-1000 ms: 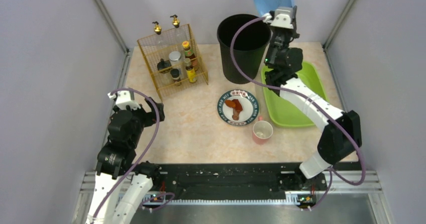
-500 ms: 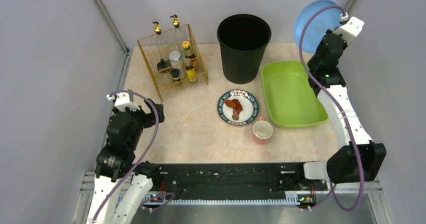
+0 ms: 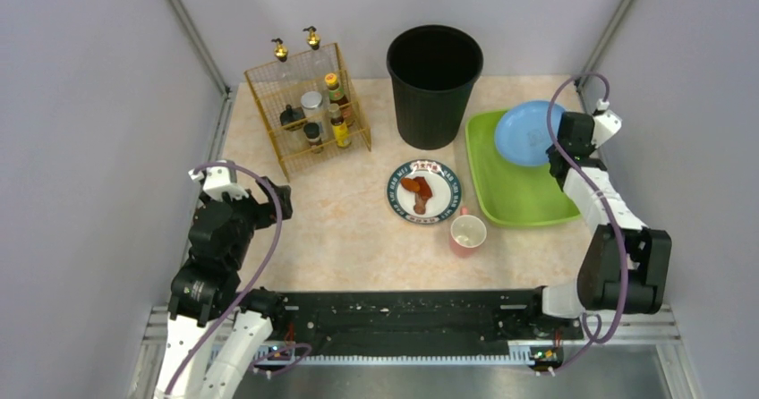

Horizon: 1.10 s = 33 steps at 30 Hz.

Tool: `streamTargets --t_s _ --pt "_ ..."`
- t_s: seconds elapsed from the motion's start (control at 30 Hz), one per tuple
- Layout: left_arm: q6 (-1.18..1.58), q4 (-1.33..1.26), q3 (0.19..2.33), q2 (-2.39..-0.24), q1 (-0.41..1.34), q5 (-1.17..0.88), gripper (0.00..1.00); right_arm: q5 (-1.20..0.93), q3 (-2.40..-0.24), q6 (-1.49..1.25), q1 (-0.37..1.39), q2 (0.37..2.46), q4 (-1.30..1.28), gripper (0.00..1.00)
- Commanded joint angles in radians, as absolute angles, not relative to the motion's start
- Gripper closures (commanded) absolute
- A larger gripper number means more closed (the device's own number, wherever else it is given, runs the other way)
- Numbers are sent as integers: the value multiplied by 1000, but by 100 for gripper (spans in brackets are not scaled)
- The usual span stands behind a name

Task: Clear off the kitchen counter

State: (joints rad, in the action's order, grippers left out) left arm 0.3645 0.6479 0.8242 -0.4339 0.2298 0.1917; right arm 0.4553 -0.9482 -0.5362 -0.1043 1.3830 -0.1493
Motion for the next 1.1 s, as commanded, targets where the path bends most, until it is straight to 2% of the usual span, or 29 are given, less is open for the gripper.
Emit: streamTargets --t_s 0.0,0.47,0.97,1.0,1.07 --pt "365 620 824 -425 233 193 1 348 -928 -661 -136 1423 -80 100" --pt "365 620 824 -419 233 193 1 239 -888 -862 -172 1650 -16 100" --pt "362 622 822 -437 233 204 1 242 -1027 -951 -202 1838 -34 100" --pt "362 621 823 -438 233 206 1 234 -1034 -941 -202 1844 -35 96" --pt "362 622 824 -439 232 207 1 224 -1042 -917 -202 1844 -44 70"
